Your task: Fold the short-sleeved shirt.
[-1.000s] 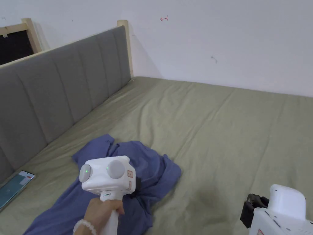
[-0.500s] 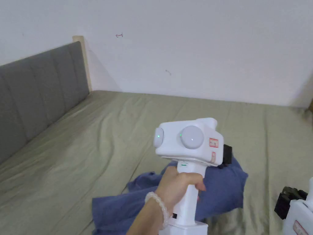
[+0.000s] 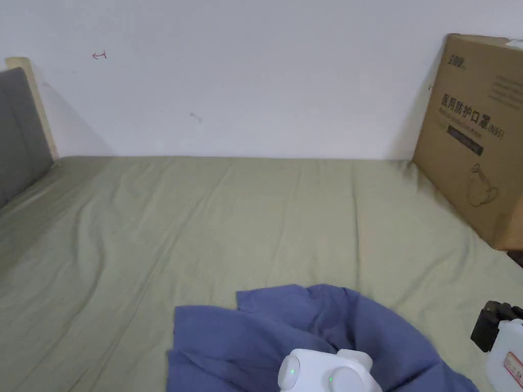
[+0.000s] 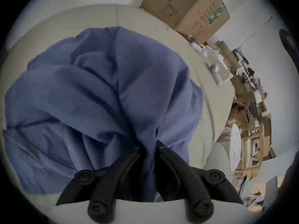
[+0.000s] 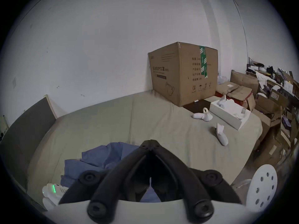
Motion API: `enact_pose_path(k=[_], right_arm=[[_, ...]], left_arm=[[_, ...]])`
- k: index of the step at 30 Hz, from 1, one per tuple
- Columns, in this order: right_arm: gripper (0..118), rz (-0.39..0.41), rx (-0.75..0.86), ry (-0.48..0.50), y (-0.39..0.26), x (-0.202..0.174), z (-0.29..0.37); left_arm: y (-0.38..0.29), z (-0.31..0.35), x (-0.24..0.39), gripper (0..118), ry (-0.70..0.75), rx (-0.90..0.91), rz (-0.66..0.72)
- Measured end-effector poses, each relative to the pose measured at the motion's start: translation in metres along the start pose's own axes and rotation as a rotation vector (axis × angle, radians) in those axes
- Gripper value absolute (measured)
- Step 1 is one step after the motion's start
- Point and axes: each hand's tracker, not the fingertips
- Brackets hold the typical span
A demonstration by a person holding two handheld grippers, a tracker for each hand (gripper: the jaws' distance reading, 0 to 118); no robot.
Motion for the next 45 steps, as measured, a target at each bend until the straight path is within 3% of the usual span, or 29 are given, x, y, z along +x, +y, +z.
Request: enact_pose_path(k=[2, 4, 5, 6, 9, 10, 11, 12, 13, 15, 19, 24, 25, 27, 30, 31, 34, 38, 40, 41, 45], right_arm=[[0, -0.007, -0.011, 0.018, -0.001, -0.004, -0.002], [0, -0.003, -0.017, 0.036, -0.002, -0.011, -0.005], [0, 0.003, -0.019, 0.044, -0.002, -0.014, -0.005], [0, 0.010, -0.023, 0.056, -0.002, -0.018, -0.006], [0, 0.017, -0.033, 0.091, -0.003, -0.030, -0.009], [0, 0.017, -0.038, 0.105, -0.004, -0.033, -0.010], [0, 0.020, -0.044, 0.115, -0.006, -0.038, -0.011], [0, 0.030, -0.055, 0.126, -0.009, -0.043, -0.013], [0, 0.039, -0.063, 0.134, -0.012, -0.047, -0.015], [0, 0.063, -0.086, 0.151, -0.020, -0.058, -0.021], [0, 0.090, -0.133, 0.173, -0.034, -0.075, -0.035], [0, 0.115, -0.180, 0.206, -0.045, -0.092, -0.054], [0, 0.121, -0.189, 0.204, -0.047, -0.095, -0.057], [0, 0.132, -0.202, 0.205, -0.050, -0.099, -0.064], [0, 0.134, -0.231, 0.210, -0.054, -0.102, -0.074], [0, 0.132, -0.237, 0.213, -0.055, -0.102, -0.077], [0, 0.139, -0.259, 0.216, -0.061, -0.102, -0.084], [0, 0.162, -0.293, 0.212, -0.067, -0.102, -0.090], [0, 0.180, -0.293, 0.210, -0.068, -0.100, -0.091], [0, 0.187, -0.293, 0.207, -0.067, -0.099, -0.092], [0, 0.153, -0.299, 0.212, -0.064, -0.093, -0.099]], left_arm=[[0.007, 0.012, -0.005, 43, -0.001, 0.011, 0.025], [0.015, 0.031, -0.009, 100, 0.000, 0.061, 0.021], [0.018, 0.042, -0.011, 110, 0.015, 0.104, 0.007], [0.026, 0.058, -0.011, 111, 0.051, 0.146, -0.003], [0.030, 0.091, -0.031, 106, 0.128, 0.203, -0.015], [0.029, 0.102, -0.038, 89, 0.147, 0.224, 0.003], [0.023, 0.111, -0.049, 59, 0.183, 0.254, 0.013], [0.017, 0.114, -0.059, 20, 0.253, 0.253, 0.009], [0.009, 0.113, -0.069, 1, 0.347, 0.238, 0.008], [-0.016, 0.110, -0.090, 0, 0.504, 0.200, 0.011], [-0.047, 0.109, -0.139, 0, 0.369, 0.154, 0.154], [-0.021, 0.129, -0.184, 3, 0.386, 0.212, 0.213], [-0.009, 0.133, -0.194, 17, 0.381, 0.219, 0.218], [0.022, 0.143, -0.214, 24, 0.410, 0.270, 0.260], [0.065, 0.132, -0.248, 104, 0.464, 0.246, 0.262], [0.074, 0.129, -0.255, 113, 0.477, 0.238, 0.270], [0.092, 0.115, -0.278, 95, 0.445, 0.197, 0.307], [0.085, 0.072, -0.295, 87, 0.501, 0.068, 0.311], [0.081, 0.073, -0.285, 83, 0.517, 0.151, 0.272], [0.082, 0.077, -0.281, 75, 0.520, 0.146, 0.289], [0.083, 0.092, -0.275, 13, 0.552, 0.142, 0.237]])
